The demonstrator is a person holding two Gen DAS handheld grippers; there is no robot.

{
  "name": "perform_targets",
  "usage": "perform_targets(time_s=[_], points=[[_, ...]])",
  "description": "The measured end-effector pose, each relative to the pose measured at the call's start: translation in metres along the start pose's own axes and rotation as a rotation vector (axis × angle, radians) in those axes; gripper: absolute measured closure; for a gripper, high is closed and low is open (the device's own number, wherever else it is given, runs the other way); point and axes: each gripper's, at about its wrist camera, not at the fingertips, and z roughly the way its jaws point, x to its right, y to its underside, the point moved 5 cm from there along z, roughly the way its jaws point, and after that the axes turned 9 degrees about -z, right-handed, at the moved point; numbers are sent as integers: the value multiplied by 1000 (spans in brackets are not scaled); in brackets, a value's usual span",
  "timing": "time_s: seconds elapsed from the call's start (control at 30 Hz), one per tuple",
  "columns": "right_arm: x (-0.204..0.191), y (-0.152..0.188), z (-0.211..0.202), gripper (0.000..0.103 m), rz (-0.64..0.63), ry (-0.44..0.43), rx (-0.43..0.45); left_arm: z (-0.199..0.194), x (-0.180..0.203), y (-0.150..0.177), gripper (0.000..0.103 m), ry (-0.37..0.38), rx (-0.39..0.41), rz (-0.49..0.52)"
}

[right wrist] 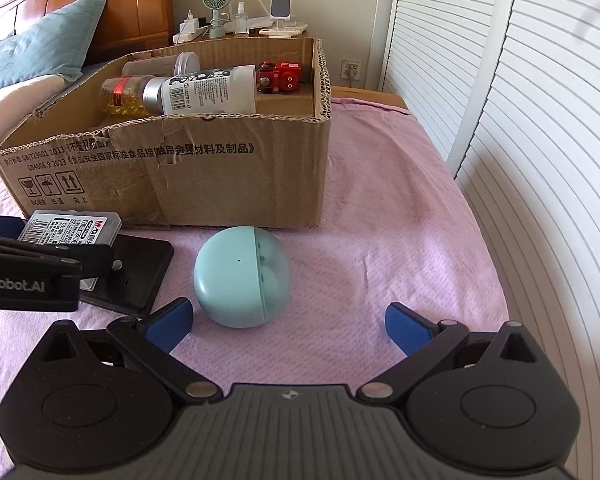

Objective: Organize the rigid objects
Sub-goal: 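Move the left gripper to the clear pill case and close on it, then lift the pill case with the left gripper while the right grasps the mint-green case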

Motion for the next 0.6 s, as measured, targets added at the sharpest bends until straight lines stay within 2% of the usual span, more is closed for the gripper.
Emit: perform_targets(time_s=[0.4,0.6], points=[[-1,2,-2,0,-8,-4,12,-11,-15,10,1,-17,38,62],[-1,4,-3,0,-12,-8,17,-10,-14,10,1,-28,51,29]])
